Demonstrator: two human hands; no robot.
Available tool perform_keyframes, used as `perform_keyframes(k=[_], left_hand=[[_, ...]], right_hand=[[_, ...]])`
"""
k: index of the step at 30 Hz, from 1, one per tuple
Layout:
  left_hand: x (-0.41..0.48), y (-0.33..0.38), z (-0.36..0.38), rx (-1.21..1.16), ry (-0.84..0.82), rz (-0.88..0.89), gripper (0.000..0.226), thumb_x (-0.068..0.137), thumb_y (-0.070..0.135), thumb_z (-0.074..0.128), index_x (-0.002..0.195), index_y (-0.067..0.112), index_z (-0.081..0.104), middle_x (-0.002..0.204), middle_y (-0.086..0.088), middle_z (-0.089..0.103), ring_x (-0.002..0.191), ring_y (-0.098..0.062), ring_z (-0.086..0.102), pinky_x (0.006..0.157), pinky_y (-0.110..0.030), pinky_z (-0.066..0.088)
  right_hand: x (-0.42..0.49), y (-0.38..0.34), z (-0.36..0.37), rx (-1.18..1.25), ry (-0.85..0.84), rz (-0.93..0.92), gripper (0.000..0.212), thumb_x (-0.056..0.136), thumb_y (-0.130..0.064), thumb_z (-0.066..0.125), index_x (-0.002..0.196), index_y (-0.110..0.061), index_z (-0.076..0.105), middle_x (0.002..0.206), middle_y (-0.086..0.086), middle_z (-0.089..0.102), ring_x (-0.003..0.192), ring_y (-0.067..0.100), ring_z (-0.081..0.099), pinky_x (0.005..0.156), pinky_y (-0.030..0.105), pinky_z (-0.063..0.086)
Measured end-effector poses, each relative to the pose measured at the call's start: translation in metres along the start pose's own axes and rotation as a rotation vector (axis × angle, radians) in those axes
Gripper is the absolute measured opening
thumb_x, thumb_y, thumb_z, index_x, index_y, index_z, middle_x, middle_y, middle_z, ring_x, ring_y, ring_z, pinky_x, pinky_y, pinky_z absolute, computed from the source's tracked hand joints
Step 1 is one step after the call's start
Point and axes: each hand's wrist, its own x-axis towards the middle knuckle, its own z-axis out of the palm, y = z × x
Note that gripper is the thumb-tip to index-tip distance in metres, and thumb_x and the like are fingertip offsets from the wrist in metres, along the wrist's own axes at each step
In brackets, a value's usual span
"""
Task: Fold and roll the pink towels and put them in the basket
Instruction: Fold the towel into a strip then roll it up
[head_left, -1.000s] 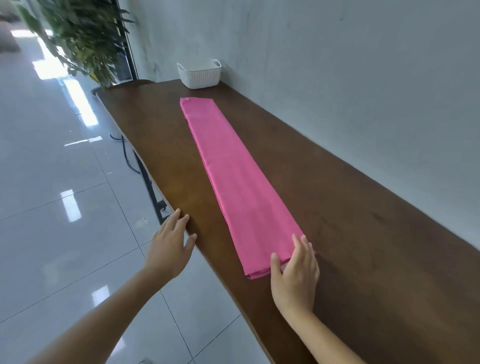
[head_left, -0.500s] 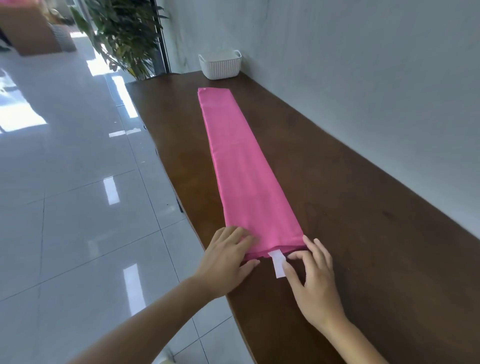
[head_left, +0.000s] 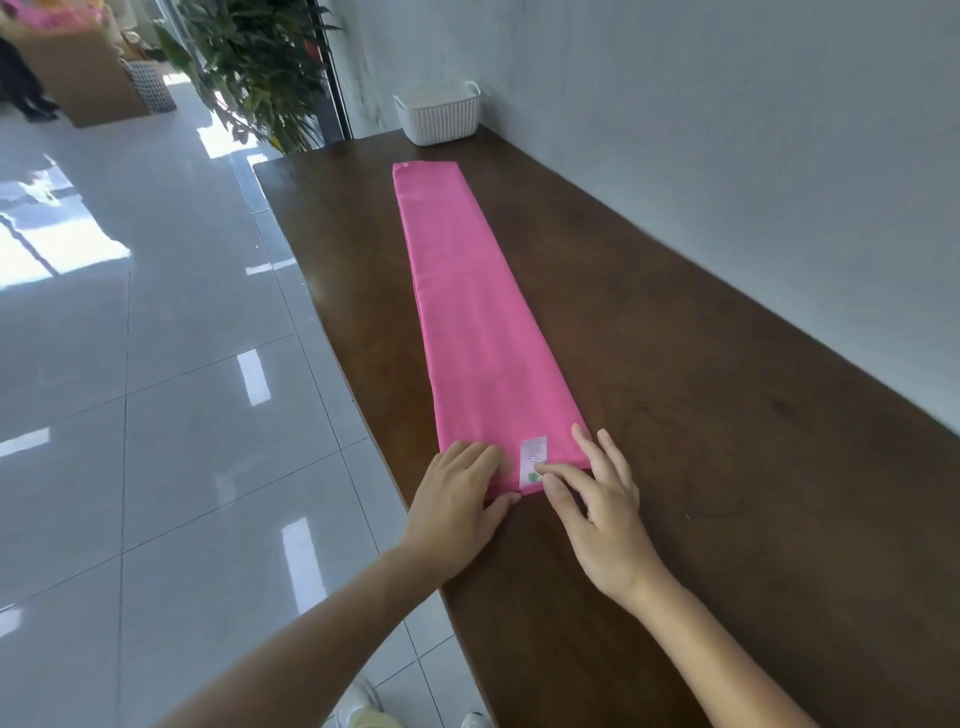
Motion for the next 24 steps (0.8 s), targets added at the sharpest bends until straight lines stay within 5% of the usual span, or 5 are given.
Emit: perform_keyframes(k=[3, 7, 14, 19, 24], left_hand=[[-0.001, 0.005, 0.002, -0.021, 0.018, 0.045, 0.015, 0.093, 0.033, 0.068, 0.1, 0.023, 0.058, 0.097, 0.011, 0.06, 0.092, -0.012, 0.052, 0.083, -0.033, 0.052], [0.004, 0.012, 0.006, 0.002, 0.016, 0.083, 0.025, 0.095, 0.041, 0.066, 0.114, 0.025, 0.069, 0.101, 0.011, 0.063, 0.097, -0.01, 0.053, 0.084, -0.027, 0.051], [0.011, 0.019, 0.007, 0.08, 0.061, 0.089, 0.013, 0.097, 0.026, 0.065, 0.098, 0.016, 0.074, 0.091, 0.002, 0.065, 0.083, -0.016, 0.058, 0.069, -0.033, 0.055], [0.016, 0.02, 0.004, 0.058, 0.032, 0.12, 0.017, 0.101, 0.018, 0.058, 0.096, 0.012, 0.072, 0.092, -0.003, 0.066, 0.083, -0.018, 0.059, 0.075, -0.03, 0.053], [0.007, 0.008, -0.005, -0.089, -0.035, 0.003, 0.016, 0.101, 0.02, 0.055, 0.099, 0.014, 0.069, 0.098, 0.002, 0.063, 0.091, -0.013, 0.056, 0.083, -0.025, 0.047]], right_hand=[[0.007, 0.006, -0.001, -0.084, -0.022, -0.021, 0.069, 0.095, -0.076, 0.015, 0.128, -0.041, 0.065, 0.165, -0.022, 0.015, 0.151, -0.003, -0.011, 0.124, 0.047, 0.006], [0.013, 0.005, -0.005, -0.056, -0.054, 0.009, 0.061, 0.1, -0.064, 0.017, 0.128, -0.041, 0.066, 0.164, -0.024, 0.017, 0.151, -0.002, -0.007, 0.122, 0.043, -0.001], [0.015, -0.002, -0.009, 0.016, -0.054, 0.055, 0.059, 0.101, -0.06, 0.018, 0.128, -0.04, 0.065, 0.162, -0.022, 0.024, 0.152, 0.0, 0.001, 0.123, 0.044, 0.0], [0.012, -0.001, -0.011, -0.134, -0.099, -0.01, 0.03, 0.103, -0.049, 0.044, 0.127, -0.041, 0.061, 0.164, -0.016, 0.022, 0.153, 0.007, -0.001, 0.123, 0.047, 0.008], [0.004, -0.003, -0.001, -0.266, -0.03, -0.093, 0.024, 0.1, -0.045, 0.056, 0.124, -0.045, 0.058, 0.159, -0.015, 0.029, 0.152, 0.01, 0.009, 0.122, 0.045, 0.01]])
